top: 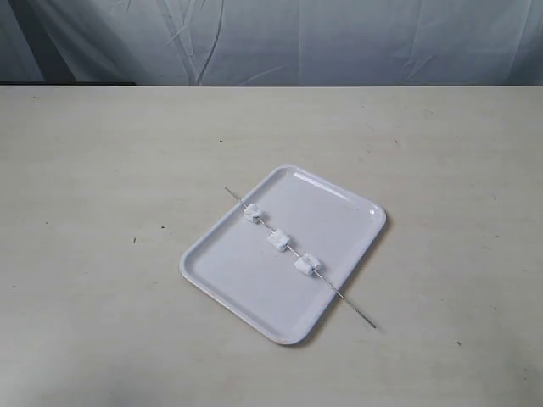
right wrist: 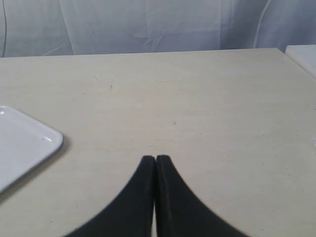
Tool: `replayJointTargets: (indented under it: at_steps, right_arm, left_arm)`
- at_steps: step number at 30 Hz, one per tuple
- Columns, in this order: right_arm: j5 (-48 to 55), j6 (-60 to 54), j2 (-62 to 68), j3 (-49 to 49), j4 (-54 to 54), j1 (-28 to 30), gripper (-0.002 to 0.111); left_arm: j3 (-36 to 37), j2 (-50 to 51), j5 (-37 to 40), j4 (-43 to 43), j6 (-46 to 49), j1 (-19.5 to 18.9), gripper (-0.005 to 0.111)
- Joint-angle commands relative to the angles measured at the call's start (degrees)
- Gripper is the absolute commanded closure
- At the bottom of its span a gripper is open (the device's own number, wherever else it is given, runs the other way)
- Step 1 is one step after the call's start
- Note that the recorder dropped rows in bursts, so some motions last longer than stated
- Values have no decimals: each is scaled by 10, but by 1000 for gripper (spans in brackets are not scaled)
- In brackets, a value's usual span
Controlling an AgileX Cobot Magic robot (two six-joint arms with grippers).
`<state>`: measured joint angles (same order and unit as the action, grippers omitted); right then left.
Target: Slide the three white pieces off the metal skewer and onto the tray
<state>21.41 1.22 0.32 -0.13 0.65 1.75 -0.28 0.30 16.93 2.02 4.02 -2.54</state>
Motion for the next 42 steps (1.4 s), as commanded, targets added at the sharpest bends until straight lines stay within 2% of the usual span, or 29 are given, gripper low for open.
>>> replayJointTargets:
  at_steps: [1, 6, 13, 16, 19, 24, 29, 31, 33, 36, 40, 42]
  right_arm:
    - [-5, 0, -3, 1, -1, -1, 109]
    - [-7, 0, -3, 1, 0, -1, 109]
    - [-7, 0, -3, 1, 0, -1, 109]
    - [-27, -30, -3, 1, -46, -1, 109]
    - [-103, -27, -3, 1, -56, -1, 109]
    - [-275, -24, -3, 1, 94, -1, 109]
    - [-394, -4, -3, 1, 184, -1, 109]
    - [-389, 36, -3, 1, 202, -1, 109]
    - [-306, 43, -3, -13, 186, -3, 109]
    - [-234, 43, -3, -44, 146, -6, 109]
    - [-228, 51, 30, -89, 203, -6, 109]
    - [-181, 43, 58, -118, 202, -6, 109]
  left_arm:
    - [3, -3, -40, 5, 3, 4, 107]
    - [3, -3, -73, -37, -4, 4, 107]
    - [3, -3, -98, -38, -4, 4, 107]
    - [3, -3, -98, -38, -4, 4, 107]
    - [3, -3, -98, -38, -5, 4, 107]
    - [3, -3, -112, -37, -5, 4, 107]
    - [3, -3, -141, -77, -5, 4, 107]
    - [3, -3, -139, -118, -6, 4, 107]
    - [3, -3, -142, -168, -6, 4, 107]
    - [3, -3, -132, -178, -4, 4, 107]
    - [3, -3, -131, -186, -6, 4, 107]
    - [-4, -3, -135, -230, -6, 4, 107]
